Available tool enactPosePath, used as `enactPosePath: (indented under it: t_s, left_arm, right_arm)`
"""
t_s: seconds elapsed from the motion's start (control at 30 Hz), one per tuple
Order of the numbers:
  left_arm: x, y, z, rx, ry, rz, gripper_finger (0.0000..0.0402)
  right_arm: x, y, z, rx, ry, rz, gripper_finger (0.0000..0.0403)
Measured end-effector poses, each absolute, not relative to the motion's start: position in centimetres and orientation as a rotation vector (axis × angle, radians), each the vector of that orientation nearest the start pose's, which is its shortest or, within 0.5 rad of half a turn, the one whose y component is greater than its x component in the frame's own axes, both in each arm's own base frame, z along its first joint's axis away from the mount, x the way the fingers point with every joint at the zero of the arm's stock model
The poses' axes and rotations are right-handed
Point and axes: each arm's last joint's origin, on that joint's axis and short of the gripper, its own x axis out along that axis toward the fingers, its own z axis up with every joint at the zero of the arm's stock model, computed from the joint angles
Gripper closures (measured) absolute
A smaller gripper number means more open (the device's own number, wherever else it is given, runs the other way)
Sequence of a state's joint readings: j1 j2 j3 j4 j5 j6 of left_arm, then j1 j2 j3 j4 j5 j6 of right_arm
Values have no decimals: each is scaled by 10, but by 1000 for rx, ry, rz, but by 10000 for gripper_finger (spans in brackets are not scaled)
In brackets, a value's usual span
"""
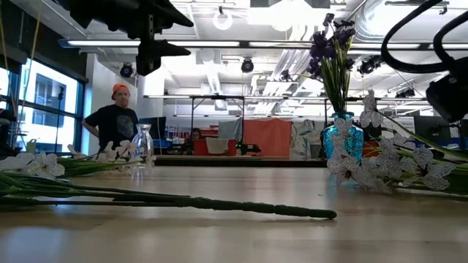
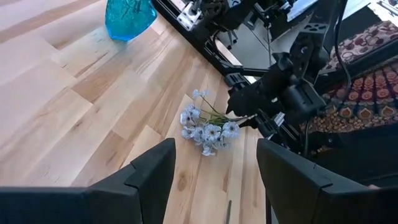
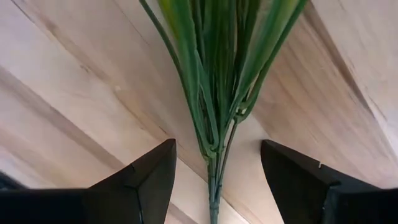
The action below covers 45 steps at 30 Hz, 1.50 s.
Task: Sort flowers into vase by color
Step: Put the bottom right white flowers into the transparent flower vase
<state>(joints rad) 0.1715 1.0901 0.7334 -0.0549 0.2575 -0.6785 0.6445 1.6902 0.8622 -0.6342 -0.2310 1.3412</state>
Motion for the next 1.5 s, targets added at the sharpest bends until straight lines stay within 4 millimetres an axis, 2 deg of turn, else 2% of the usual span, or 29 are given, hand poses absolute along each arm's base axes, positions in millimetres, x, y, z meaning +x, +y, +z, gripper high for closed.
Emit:
enactPosePath:
  t_s: [0.1,0.2,0.27,0.37,0.4,0.5,0.6,0.7,0.8,0.97,1.07,1.17,1.27,1.4,1.5]
  left_arm:
    - [234,33,270,-753,415,62,188]
    - [234,38,272,-761,401,95,188]
    - [231,44,280,-774,368,99,188]
    - [226,52,304,-721,271,96,188]
    - [222,54,312,-687,244,93,188]
    - [208,60,334,-587,164,97,188]
    - [188,62,355,-492,103,118,188]
    - [164,61,363,-435,96,171,188]
    - [143,57,362,-440,126,240,188]
    - [115,47,360,-436,160,314,188]
    - [108,44,361,-455,154,318,188]
    - [110,42,362,-483,137,298,188]
    - [124,42,358,-500,107,254,188]
    - [154,41,343,-512,-8,152,188]
    - [176,37,336,-509,-108,68,188]
  right_arm:
    - [216,171,127,654,1631,-433,182]
    - [215,172,124,610,1632,-455,221]
    - [214,171,124,594,1639,-458,270]
    - [214,171,127,567,1624,-406,369]
    - [215,171,131,556,1611,-366,384]
    - [220,165,150,530,1517,-295,382]
    - [229,154,188,548,1339,-220,396]
    - [240,135,219,508,1163,-157,395]
    - [264,104,250,505,915,-121,399]
    - [307,59,266,439,608,-85,400]
    - [331,35,276,394,381,-59,400]
    - [346,14,287,367,175,-34,401]
    - [350,-3,302,345,-11,-18,402]
    - [352,-16,316,333,-81,6,402]
    - [354,-16,331,304,-107,78,402]
